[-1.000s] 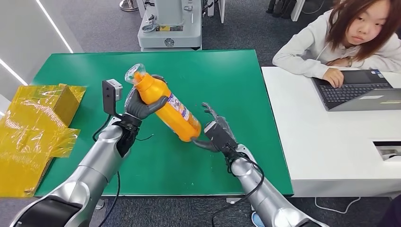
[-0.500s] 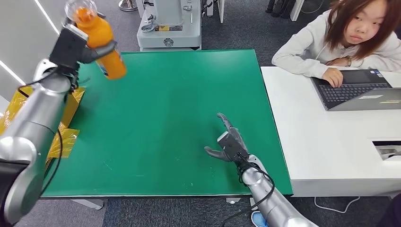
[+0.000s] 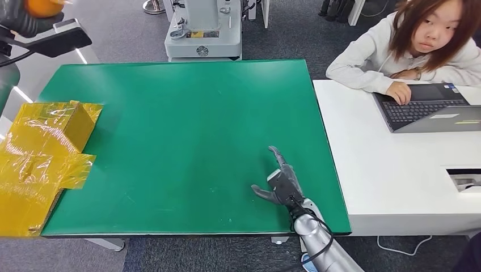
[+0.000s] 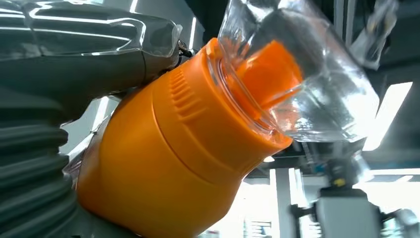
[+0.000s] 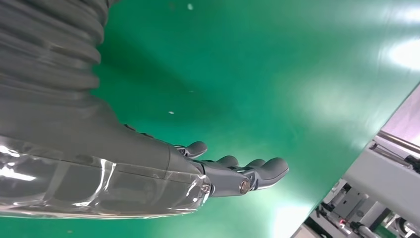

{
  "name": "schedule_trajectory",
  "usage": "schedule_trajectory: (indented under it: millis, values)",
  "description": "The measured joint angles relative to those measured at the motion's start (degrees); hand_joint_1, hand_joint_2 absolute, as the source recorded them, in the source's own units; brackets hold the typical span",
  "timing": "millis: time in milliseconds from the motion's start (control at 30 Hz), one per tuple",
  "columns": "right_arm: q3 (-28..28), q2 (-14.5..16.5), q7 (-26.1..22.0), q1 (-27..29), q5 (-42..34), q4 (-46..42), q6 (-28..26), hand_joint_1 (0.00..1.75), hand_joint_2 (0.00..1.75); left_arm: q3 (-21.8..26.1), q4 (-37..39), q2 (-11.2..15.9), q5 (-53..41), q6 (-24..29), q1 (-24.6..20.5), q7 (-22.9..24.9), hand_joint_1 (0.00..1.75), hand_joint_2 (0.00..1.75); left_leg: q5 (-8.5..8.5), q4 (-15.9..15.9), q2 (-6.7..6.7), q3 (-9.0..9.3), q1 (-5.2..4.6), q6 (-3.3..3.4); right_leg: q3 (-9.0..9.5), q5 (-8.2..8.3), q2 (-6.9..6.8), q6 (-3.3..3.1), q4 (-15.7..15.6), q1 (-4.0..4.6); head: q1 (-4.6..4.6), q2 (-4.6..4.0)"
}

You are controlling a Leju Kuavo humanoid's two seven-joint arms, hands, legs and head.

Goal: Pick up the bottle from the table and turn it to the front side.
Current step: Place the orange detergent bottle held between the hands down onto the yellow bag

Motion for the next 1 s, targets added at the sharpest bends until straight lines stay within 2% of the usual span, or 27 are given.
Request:
schedule_trajectory:
  millis: [100,200,333,567,1000]
  values:
    - [-0.49,-0.32,0.00,1.31,0.30,-1.12,-0.33,0.00,1.75,-3.00,1.79,1.49,-7.63,-0.55,0.00,4.78,1.75,1.75,0.01,0.00,0.00,0.00,-0.01,-0.01,0.00,0.00,0.00,0.00,0.01,0.00,0.00,0.00]
    - [-1.33,-0.59,0.00,2.53,0.73,-2.12,-0.46,0.00,1.75,-6.82,3.57,2.73,-15.90,-3.61,0.00,9.06,1.75,1.75,0.00,0.00,0.00,-0.01,-0.01,-0.01,0.00,0.00,0.00,0.00,0.01,0.00,-0.02,0.00]
    - [-2.43,-1.03,0.00,3.62,1.31,-2.96,-0.81,0.00,1.75,-11.86,5.34,4.02,-23.26,-7.79,0.07,11.76,1.75,1.75,0.00,0.00,0.00,-0.02,-0.01,-0.01,-0.01,0.00,-0.01,0.00,0.00,0.00,0.00,0.00]
    - [-3.37,-1.46,0.00,4.19,1.66,-3.82,-0.55,0.00,1.75,-17.21,7.64,5.29,-28.33,-13.97,2.64,10.60,1.75,1.75,0.01,0.00,-0.01,-0.01,-0.01,-0.01,0.00,0.00,-0.01,0.00,0.01,-0.01,-0.01,0.00]
    - [-4.27,-1.80,0.00,4.01,1.99,-4.15,0.16,0.00,1.75,-18.01,9.13,6.48,-25.91,-14.32,13.34,9.19,1.75,1.75,0.01,-0.01,-0.02,-0.02,-0.01,-0.01,-0.01,0.00,-0.03,0.00,0.01,-0.01,0.00,0.00]
